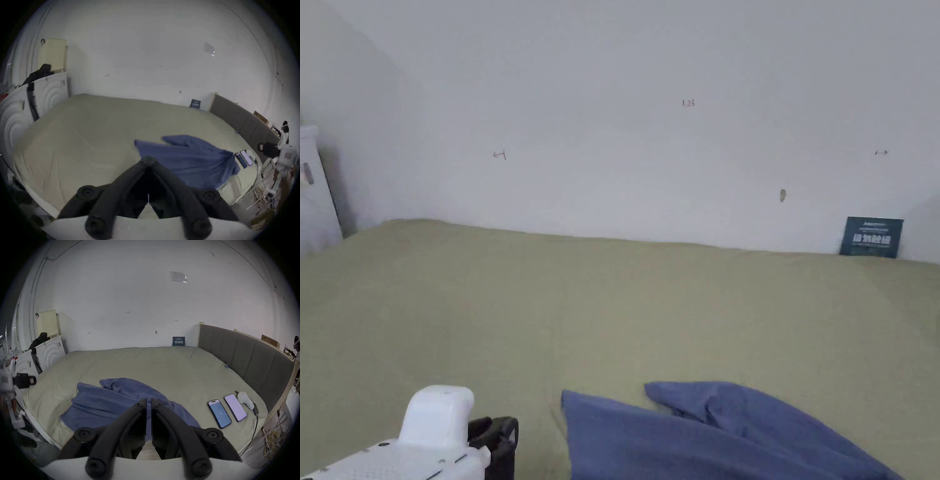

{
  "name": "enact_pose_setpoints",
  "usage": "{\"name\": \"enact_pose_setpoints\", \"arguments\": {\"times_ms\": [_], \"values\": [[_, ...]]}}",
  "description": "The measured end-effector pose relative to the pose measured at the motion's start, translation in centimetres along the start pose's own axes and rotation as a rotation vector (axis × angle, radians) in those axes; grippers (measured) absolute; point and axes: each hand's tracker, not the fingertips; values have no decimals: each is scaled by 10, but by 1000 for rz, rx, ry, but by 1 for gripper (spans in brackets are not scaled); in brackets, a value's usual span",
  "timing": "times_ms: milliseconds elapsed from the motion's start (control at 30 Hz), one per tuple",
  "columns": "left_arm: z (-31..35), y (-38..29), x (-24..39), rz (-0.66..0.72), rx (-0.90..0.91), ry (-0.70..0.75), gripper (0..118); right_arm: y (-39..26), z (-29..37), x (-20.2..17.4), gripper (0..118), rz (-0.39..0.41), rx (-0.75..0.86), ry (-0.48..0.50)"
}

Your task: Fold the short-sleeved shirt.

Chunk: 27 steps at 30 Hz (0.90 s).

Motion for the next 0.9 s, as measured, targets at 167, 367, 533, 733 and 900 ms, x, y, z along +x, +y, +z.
{"name": "enact_pose_setpoints", "arguments": {"times_ms": [167, 367, 533, 733, 900], "values": [[-27, -12, -17, 58, -93, -3, 0, -4, -3, -9, 6, 44, -29, 9], [-103, 32, -18, 16, -179, -34, 2, -4, -16, -3, 6, 92, -69, -22], [-228, 75, -29, 36, -378, -35, 114, -2, -34, 5, 6, 89, -88, -39], [-324, 77, -15, 122, -555, 63, 114, -7, -51, 17, 6, 67, -125, -77], [-360, 71, -5, 215, -642, 13, 109, -15, -59, 30, 6, 50, -150, -105]]}}
